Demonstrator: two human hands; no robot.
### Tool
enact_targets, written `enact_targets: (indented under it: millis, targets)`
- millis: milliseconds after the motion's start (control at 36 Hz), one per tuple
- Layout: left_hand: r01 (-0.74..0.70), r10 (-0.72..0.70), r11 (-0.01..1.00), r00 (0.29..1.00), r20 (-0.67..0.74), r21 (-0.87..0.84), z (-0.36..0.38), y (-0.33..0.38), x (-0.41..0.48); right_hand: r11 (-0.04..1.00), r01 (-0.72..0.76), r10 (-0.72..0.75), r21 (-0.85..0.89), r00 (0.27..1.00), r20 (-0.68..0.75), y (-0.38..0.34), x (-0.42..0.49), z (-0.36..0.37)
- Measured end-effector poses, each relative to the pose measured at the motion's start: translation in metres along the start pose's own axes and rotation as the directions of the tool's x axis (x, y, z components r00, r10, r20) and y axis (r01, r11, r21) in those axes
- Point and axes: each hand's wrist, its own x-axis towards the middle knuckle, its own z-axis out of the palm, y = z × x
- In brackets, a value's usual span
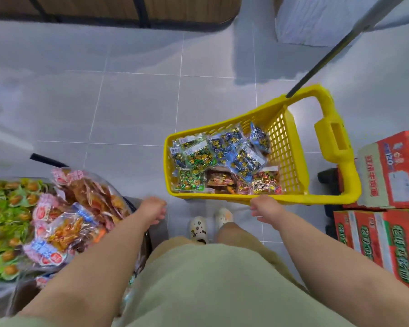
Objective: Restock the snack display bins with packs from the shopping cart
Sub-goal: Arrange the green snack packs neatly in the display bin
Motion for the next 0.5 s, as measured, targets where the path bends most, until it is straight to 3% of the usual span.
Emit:
enact_targets:
  millis: [139,306,389,500]
  targets:
    - [0.023,-0.022,1.000,1.000,0.021,-0.015,0.016,0.021,0.027,0.998,0.050,-0.047,-0.040,0.996,0.076,-0.044,0.026,0.005]
    - [-0.083,0.110,0.983,0.981,-0.162,0.164,0.029,0.058,0.063,0.981,0.108,-0.089,-0.163,0.989,0.121,-0.100,0.057,0.011]
    - [-0.098,0.116,0.977,0.989,-0.089,0.187,0.039,0.071,0.082,0.957,0.125,-0.097,-0.262,0.988,0.120,-0.122,0.072,0.015]
    - [-0.071,0.072,0.982,0.997,0.001,0.178,0.056,0.077,0.105,0.969,0.090,-0.061,-0.230,0.990,0.130,-0.134,0.092,0.021]
